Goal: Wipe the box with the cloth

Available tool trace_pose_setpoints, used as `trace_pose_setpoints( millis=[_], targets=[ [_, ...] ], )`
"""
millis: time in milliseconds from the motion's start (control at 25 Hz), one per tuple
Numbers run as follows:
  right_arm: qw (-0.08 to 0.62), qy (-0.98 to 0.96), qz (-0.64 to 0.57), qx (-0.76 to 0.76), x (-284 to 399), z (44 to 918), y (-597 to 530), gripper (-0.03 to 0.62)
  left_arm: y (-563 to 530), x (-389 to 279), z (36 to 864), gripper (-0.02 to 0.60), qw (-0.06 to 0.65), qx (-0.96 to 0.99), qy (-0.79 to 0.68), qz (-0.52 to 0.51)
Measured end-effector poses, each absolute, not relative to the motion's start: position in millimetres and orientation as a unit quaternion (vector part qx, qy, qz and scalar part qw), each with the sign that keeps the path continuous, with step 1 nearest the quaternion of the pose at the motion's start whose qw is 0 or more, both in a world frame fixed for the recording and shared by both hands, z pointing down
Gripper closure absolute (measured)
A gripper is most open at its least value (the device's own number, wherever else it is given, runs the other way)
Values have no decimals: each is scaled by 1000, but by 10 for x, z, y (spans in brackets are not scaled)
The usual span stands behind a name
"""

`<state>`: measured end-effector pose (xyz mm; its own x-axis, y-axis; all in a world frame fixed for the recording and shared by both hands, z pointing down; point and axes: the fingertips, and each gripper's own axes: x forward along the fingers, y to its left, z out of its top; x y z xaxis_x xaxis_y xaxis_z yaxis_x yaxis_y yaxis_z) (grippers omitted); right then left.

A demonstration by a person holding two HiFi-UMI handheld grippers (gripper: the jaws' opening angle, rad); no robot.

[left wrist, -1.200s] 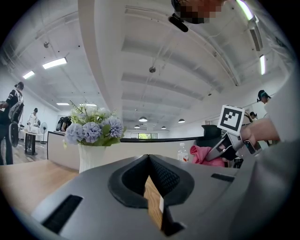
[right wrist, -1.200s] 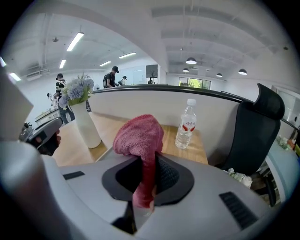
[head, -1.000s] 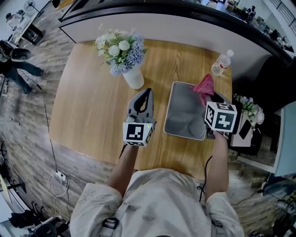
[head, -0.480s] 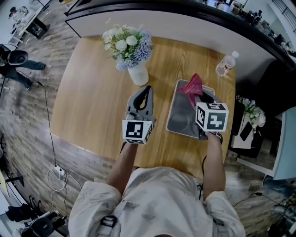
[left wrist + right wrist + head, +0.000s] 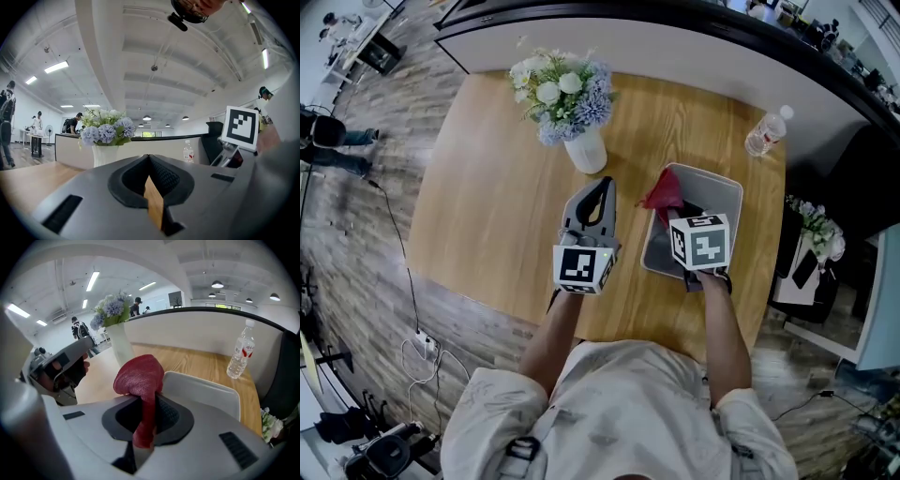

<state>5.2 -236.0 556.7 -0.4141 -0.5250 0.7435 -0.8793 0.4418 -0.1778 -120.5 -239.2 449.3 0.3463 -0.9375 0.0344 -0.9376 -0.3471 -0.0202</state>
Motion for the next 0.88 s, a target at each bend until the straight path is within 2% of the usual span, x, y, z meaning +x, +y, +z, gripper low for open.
trace_pose_setpoints(
  millis=[360,880],
  targets=[
    [407,-775,219,432,-148,5887,-2210,532,-2391,-1184,4606,572,10,819,-573,29],
    [407,-778,233,418,-146,5900,-2219,531,-2377,-1185,4599,572,8,818,-574,31]
  ],
)
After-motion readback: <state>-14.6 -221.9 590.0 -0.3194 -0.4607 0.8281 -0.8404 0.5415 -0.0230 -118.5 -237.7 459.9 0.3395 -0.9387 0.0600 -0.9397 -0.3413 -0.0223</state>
